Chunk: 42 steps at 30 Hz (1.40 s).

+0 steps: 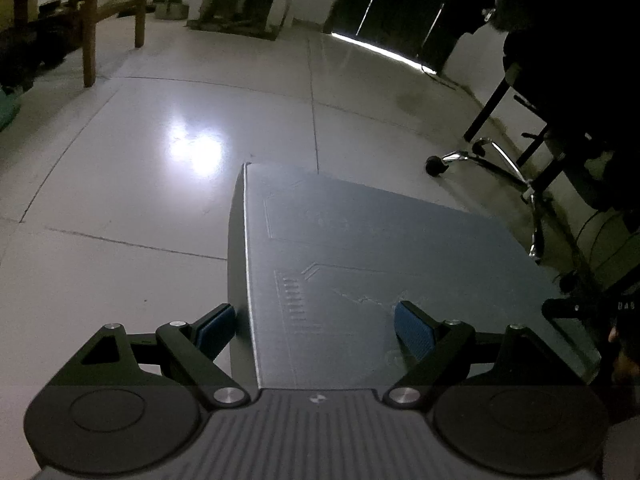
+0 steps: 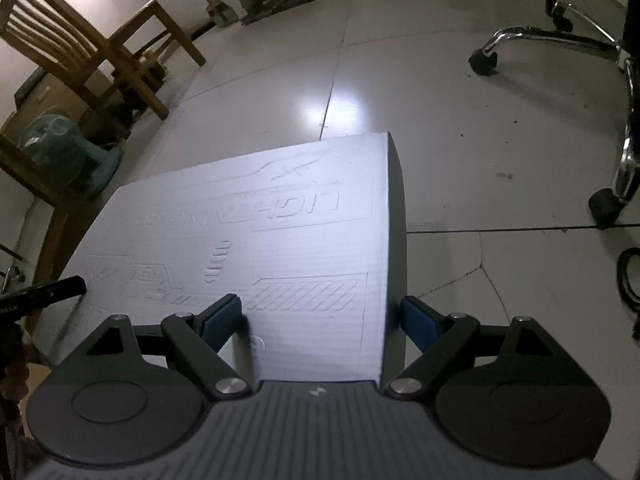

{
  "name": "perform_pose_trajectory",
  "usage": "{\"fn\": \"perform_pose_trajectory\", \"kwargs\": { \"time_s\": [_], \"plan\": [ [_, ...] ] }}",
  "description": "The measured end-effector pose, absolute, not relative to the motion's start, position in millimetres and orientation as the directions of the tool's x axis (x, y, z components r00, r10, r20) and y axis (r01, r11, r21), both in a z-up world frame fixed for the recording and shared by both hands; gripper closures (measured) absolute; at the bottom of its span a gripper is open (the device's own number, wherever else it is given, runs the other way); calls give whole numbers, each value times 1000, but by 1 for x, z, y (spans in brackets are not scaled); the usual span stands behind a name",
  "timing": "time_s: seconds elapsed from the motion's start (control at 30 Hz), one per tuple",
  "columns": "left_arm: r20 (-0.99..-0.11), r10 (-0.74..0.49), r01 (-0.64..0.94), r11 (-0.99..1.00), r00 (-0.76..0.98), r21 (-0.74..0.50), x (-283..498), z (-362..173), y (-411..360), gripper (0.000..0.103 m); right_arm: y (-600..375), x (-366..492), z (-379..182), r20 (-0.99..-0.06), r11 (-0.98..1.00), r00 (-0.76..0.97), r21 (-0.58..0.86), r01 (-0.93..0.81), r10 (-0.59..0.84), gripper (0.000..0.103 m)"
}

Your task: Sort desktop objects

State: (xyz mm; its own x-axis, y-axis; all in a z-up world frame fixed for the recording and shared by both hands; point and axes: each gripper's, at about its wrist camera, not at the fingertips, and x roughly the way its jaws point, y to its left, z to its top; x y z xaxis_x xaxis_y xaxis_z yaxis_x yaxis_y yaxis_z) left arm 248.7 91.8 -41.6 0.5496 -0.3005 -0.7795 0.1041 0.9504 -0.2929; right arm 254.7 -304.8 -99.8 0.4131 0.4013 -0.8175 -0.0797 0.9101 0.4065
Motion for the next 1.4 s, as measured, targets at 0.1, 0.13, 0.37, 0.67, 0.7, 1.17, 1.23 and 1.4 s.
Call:
{"fn": "perform_pose_trajectory", "kwargs": {
  "time_s": [0.1,0.13,0.37,0.67,0.7,1.17,1.23,1.4],
  "plan": [
    [-775,-299,95,950,556,-299,234,-37,91,19,-303,241,-91,-816,911,415,403,-87,401,14],
    [-775,-299,90,949,556,-302,229,-36,91,19,-304,236,-88,-815,911,418,404,-86,401,14],
    [-784,-315,65,940,534,-334,192,-43,92,19,-309,204,-81,-818,909,411,410,-77,403,14],
    [-786,-290,52,948,546,-314,158,-51,93,19,-300,169,-81,-833,914,382,390,-107,400,14],
    [-786,-286,55,950,548,-307,156,-51,92,19,-299,164,-82,-833,914,380,389,-113,402,14],
    [-808,-283,72,955,516,-289,110,-90,80,20,-317,117,-119,-833,891,337,452,-39,438,14],
    [-816,-286,71,954,503,-290,106,-96,76,20,-321,114,-124,-838,891,332,453,-23,434,14],
    [-814,-276,79,958,511,-275,98,-101,74,20,-328,111,-135,-844,892,319,453,-10,432,14]
  ]
}}
